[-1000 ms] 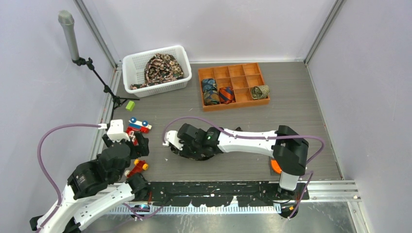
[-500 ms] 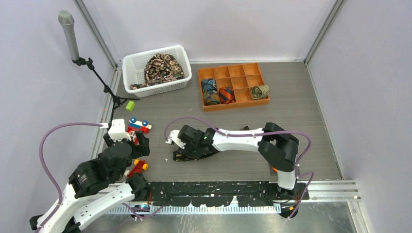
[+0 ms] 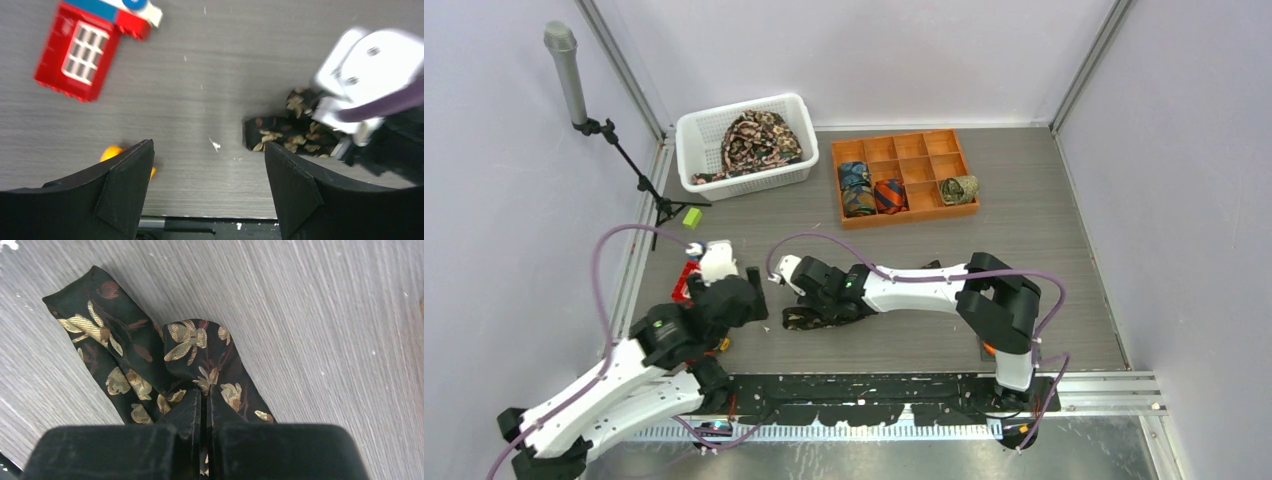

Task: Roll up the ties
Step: Flatten out the tie at the center of the board.

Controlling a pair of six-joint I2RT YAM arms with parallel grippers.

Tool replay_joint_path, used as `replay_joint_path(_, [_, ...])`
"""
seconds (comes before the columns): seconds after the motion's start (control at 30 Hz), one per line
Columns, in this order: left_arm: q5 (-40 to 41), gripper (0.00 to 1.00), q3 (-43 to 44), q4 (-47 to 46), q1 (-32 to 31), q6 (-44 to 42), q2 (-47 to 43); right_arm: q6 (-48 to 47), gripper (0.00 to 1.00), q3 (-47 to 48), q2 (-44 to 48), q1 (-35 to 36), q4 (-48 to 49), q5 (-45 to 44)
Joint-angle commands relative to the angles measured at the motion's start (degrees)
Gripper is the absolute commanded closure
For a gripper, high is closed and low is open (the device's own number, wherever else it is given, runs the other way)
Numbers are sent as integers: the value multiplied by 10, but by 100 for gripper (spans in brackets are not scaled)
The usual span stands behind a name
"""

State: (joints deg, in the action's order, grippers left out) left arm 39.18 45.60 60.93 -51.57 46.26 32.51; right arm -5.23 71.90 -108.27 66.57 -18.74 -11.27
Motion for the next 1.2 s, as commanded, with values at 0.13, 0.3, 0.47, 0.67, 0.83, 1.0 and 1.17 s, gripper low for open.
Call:
replay_joint_path(0.13, [-72, 18, -98, -178, 4, 87, 81, 48, 100, -43, 129, -19, 30, -124])
replay_joint_path(0.3, [-103, 19, -131, -256, 24, 96, 135, 64, 99, -80, 214, -30, 50, -165])
replay_joint_path(0.47, [-152, 22, -171, -370, 59, 96, 185, 71, 100, -113, 297, -40, 58, -187])
replay_joint_path(0.67, [-228, 31, -205, -471, 99, 90, 243, 77, 100, -146, 394, -65, 40, -226])
replay_joint_path(0.83, [-256, 41, -227, -534, 100, 96, 274, 84, 100, -179, 451, -91, 37, -233])
replay_joint_path(1.0, [-274, 59, -242, -563, 100, 104, 299, 88, 100, -189, 472, -110, 28, -233])
replay_joint_path(1.17, [-269, 99, -248, -550, 100, 113, 289, 93, 100, -189, 475, -133, 24, -245])
